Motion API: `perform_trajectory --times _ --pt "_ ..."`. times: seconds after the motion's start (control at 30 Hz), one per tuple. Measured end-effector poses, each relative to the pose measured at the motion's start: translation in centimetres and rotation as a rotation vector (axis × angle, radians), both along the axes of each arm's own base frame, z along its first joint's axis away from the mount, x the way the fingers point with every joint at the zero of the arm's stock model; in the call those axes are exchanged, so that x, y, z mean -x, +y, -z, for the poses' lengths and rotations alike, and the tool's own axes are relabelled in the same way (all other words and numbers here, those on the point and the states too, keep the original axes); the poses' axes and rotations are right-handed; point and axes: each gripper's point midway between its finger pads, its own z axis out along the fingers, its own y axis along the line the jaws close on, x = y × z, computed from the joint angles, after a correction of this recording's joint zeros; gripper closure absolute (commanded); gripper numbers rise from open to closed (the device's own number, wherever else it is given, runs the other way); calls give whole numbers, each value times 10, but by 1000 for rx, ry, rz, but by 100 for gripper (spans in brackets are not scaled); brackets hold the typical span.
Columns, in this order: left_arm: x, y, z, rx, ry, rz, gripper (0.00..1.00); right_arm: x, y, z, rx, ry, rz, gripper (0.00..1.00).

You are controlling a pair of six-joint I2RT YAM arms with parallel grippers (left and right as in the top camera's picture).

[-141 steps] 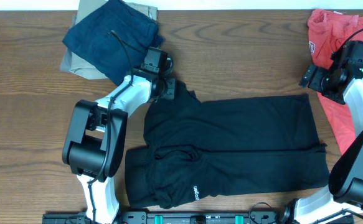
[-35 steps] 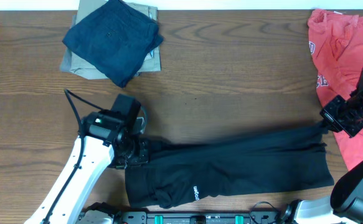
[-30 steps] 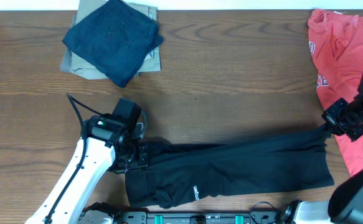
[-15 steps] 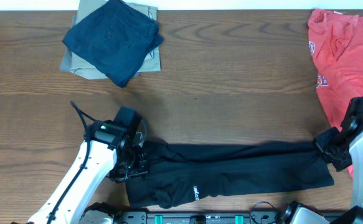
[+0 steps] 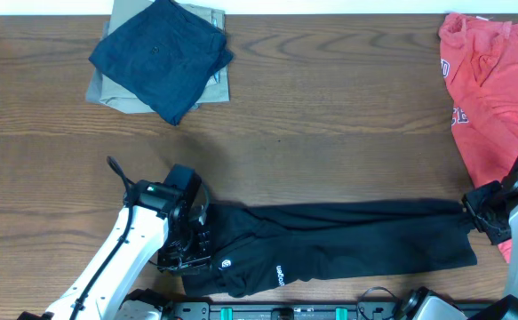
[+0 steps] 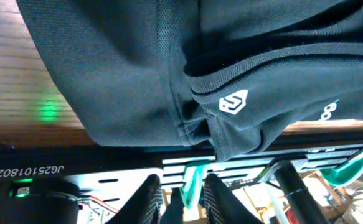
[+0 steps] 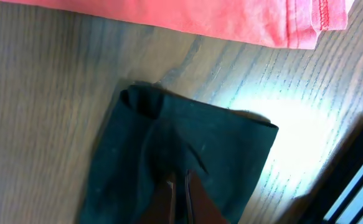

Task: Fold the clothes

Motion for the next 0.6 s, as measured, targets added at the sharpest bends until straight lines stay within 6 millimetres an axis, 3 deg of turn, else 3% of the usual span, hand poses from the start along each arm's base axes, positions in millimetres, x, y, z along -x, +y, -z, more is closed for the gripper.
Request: perform_trajectory --times 0.07,0.13,0.47,0.5,0.57,0.6 --pt "1 0 0 0 6 2 74 0 0 0 0 1 -6 94" --pt "2 0 -1 0 8 2 74 0 0 0 -1 1 -6 78" --pt "-19 -7 4 31 -83 2 73 8 7 2 -31 33 -19 75" --pt "-23 -8 4 37 -101 2 69 8 7 2 -32 33 -19 62" --pt "-33 -12 5 57 -147 9 52 6 8 2 -39 25 -24 22" --pt "-40 -15 6 68 -173 7 47 5 9 2 -42 19 -33 16"
